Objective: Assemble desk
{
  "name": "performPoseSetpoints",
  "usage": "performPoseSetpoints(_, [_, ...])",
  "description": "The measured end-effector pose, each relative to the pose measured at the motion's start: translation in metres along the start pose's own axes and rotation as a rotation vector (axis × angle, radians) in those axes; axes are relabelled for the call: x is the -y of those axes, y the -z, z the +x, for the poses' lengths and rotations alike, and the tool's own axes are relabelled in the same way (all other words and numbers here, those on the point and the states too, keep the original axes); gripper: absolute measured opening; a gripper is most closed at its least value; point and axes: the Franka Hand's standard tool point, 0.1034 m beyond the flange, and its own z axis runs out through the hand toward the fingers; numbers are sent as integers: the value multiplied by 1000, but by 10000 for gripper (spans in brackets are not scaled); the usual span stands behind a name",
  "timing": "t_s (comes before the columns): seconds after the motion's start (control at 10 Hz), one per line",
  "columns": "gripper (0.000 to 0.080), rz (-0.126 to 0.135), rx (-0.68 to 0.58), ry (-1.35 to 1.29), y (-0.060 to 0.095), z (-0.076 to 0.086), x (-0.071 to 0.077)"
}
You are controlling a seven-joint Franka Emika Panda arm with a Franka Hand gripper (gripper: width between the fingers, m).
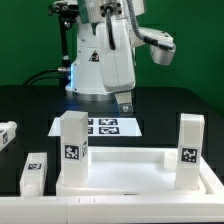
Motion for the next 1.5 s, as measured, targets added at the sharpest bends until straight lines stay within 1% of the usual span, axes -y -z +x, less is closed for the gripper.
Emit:
performPoseSetpoints(0.3, [649,2,-3,10,-2,1,-1])
performPoseSetpoints(0.4, [649,33,-22,51,-9,10,-7])
performPoseSetpoints(0.5, [649,49,-43,49,-22,17,-22])
performPoseSetpoints(0.6, [649,81,-70,38,-38,23,-40])
performPoseSetpoints(0.7, [649,55,-79,37,-50,17,-54])
performPoseSetpoints(0.8, [649,58,-73,46,-48,15,-51])
performPoseSetpoints(0.9, [649,59,-74,45,-48,17,-50])
performPoseSetpoints(1.0, [649,57,-75,46,-49,16,-51])
performPoseSetpoints(1.1, [649,61,-83,42,-54,16,-54])
performPoseSetpoints(1.2, [649,49,-104,40,-71,14,-67])
performPoseSetpoints(1.4, [649,13,-125,42,-92,14,-77])
performPoseSetpoints(1.5, [649,-10,-142,46,-108,13,-83])
